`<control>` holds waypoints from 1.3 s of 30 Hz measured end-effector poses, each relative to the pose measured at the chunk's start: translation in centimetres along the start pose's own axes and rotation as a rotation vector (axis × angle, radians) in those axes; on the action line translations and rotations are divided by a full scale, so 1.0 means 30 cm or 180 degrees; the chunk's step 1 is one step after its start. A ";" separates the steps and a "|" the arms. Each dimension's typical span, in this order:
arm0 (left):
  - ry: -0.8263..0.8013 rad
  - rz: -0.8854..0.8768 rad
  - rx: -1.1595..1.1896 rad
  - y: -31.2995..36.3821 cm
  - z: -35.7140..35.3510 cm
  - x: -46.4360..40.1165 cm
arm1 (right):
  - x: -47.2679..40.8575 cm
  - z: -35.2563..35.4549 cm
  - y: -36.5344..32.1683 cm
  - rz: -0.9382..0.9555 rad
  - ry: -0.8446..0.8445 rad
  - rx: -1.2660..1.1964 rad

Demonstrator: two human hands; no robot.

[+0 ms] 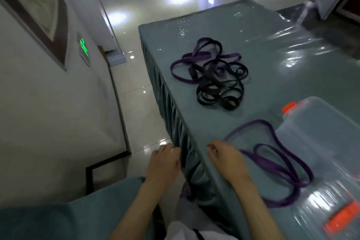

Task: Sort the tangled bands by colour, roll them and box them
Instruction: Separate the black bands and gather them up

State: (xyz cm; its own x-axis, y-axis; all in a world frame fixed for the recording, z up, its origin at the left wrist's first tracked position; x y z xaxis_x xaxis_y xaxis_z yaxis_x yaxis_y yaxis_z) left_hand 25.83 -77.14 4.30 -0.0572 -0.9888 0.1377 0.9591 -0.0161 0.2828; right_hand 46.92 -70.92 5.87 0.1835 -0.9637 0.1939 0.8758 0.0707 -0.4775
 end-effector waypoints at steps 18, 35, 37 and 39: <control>-0.0266 -0.0996 -0.0303 -0.122 0.174 -0.935 | -0.646 0.048 0.003 -0.0803 0.0441 -0.0313; -0.0879 -0.2008 -0.0251 -0.292 0.212 -1.825 | -1.119 -0.014 -0.173 -0.2239 0.0874 -0.0658; -0.0879 -0.1911 -0.0211 -0.341 0.221 -1.896 | -1.153 -0.029 -0.203 -0.2342 0.0833 -0.0645; -0.0937 -0.1713 -0.0181 -0.384 0.227 -1.957 | -1.175 -0.030 -0.223 -0.2409 0.0764 -0.0645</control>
State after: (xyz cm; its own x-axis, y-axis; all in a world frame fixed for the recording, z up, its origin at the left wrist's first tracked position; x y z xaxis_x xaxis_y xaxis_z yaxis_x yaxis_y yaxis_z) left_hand 16.26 -17.88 -0.58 -0.6038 -0.7575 0.2483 0.7872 -0.5175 0.3355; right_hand 34.20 -37.66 1.44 -0.5456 -0.7624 0.3480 0.6223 -0.6467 -0.4410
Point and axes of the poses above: each hand's wrist, its own x-axis away from the middle knuckle, its own z-axis out of the back of the hand, y = z × x, the point moved 3 cm from there along -x, towards the middle knuckle, and after that the axes turned 6 degrees about -z, right-handed, at the moved point
